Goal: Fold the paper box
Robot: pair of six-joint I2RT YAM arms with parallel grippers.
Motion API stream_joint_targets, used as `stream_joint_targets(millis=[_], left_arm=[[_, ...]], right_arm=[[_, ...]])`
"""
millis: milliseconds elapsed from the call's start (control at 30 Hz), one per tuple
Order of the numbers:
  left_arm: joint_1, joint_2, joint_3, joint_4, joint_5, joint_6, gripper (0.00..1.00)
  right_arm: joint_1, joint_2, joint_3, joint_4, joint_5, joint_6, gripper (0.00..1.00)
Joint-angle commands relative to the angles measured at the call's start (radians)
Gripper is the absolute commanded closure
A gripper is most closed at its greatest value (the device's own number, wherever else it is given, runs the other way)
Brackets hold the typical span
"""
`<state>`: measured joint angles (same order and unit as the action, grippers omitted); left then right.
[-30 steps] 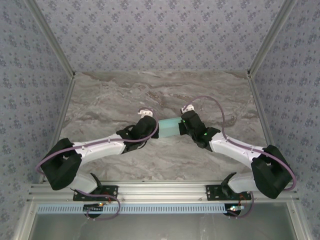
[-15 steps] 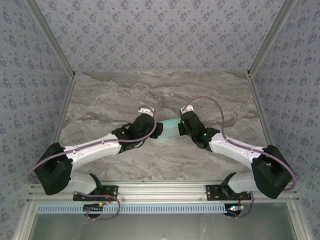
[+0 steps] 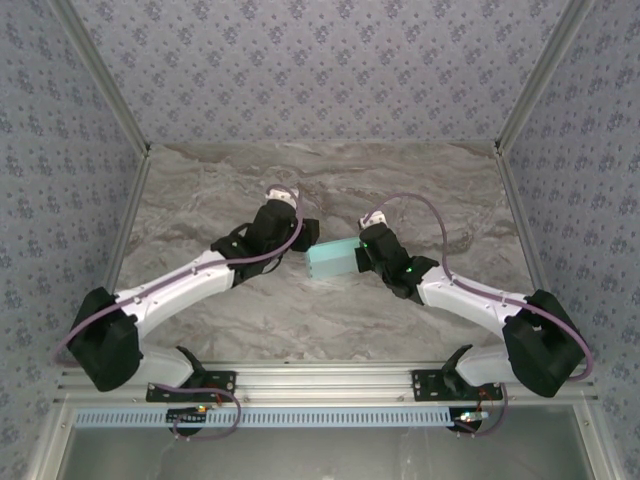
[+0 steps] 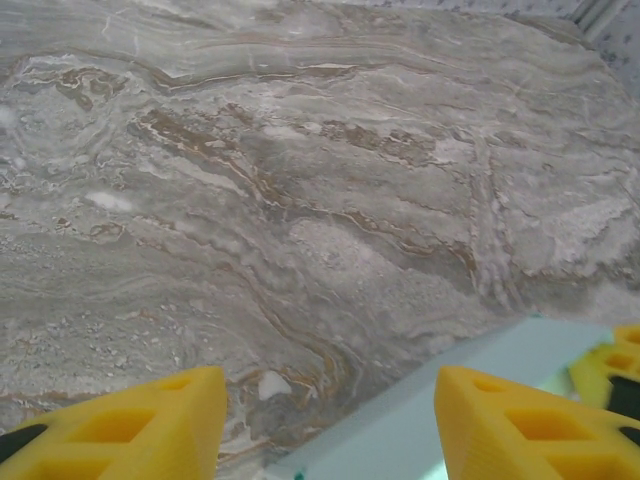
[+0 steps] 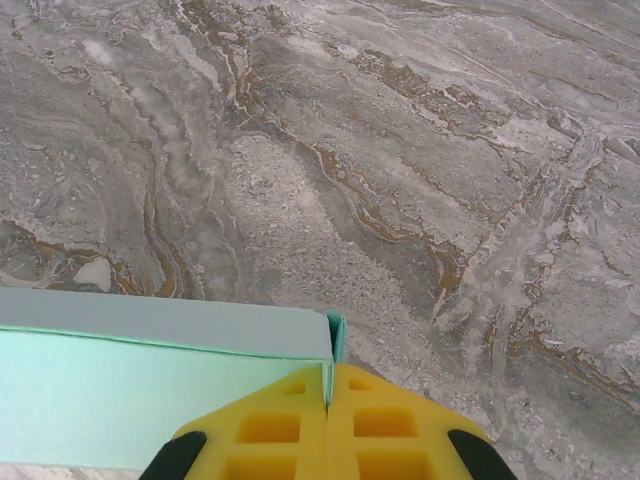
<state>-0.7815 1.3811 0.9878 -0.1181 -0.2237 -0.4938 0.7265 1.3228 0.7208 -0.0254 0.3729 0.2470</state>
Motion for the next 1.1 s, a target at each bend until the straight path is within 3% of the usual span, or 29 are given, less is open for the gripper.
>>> stream_joint_targets(millis=[0,500,700,900,1067], left_arm=[[0.014,0.056,0.05,-0.061,0.057,0.018,0.43],[0.024,0.157,0.031,-0.056,0.169,0.003,0.43],[0.007,0.175,-0.025,-0.024,0.161,-0.009,0.43],[-0.032,0.203,-0.051,-0.013,0.099,-0.006,0.43],[-0.06,0.223,-0.064,-0.016,0.043,0.003,0.44]], right_arm=[[0.012,0.018,-0.009,-0.113,-0.009,-0.009,1.0],[0.014,0.021,-0.014,-0.107,-0.009,-0.006,1.0],[0.013,0.02,-0.008,-0.109,-0.007,-0.008,1.0],[0.014,0.014,0.014,-0.13,-0.008,-0.016,0.94],[0.014,-0.021,0.039,-0.165,-0.005,-0.036,0.81]])
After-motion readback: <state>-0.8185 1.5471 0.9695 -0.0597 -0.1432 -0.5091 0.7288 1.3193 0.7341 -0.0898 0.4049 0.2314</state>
